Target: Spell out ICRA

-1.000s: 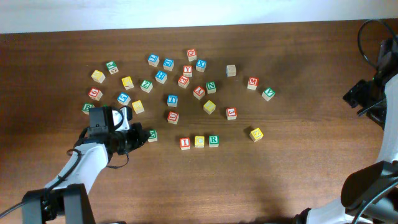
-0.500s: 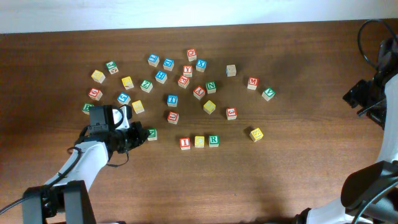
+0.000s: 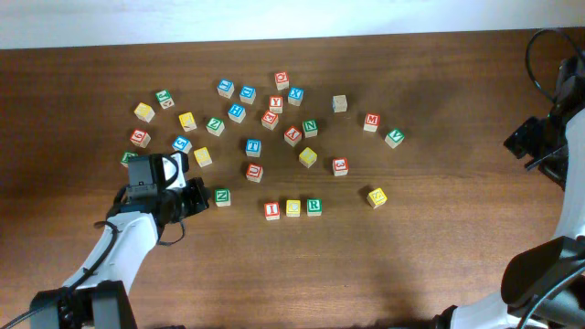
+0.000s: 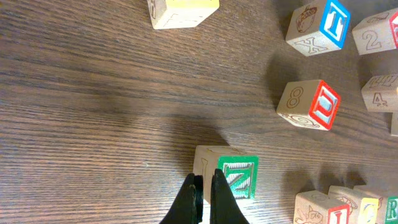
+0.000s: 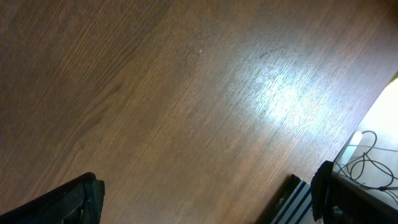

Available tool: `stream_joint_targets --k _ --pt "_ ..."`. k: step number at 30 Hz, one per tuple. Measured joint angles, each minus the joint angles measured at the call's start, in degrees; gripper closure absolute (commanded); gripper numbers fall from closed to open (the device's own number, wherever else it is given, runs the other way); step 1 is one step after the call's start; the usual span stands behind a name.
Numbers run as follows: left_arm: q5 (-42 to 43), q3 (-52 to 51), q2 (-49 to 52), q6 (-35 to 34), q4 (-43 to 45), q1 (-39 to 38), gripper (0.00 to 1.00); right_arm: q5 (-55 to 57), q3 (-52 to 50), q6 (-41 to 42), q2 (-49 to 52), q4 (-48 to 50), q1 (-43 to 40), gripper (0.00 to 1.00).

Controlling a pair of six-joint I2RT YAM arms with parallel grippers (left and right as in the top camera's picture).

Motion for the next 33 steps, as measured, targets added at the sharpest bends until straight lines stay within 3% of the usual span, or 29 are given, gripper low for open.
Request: stream_joint_targets --k 18,24,33 --pt "-2.23 0.11 2.62 0.02 0.70 -2.93 1.00 0.00 0.00 -0.02 0.00 0.00 0.00 0.02" --pt "-10.95 1.70 2.84 -7.06 -0.63 -3.26 1.00 0.00 0.00 -0.04 0.02 0.00 0.00 0.02" --pt "-17.31 2.80 2.40 -11.30 -4.11 -3.26 1.00 0.00 0.00 -0.02 0.00 0.00 0.00 0.02"
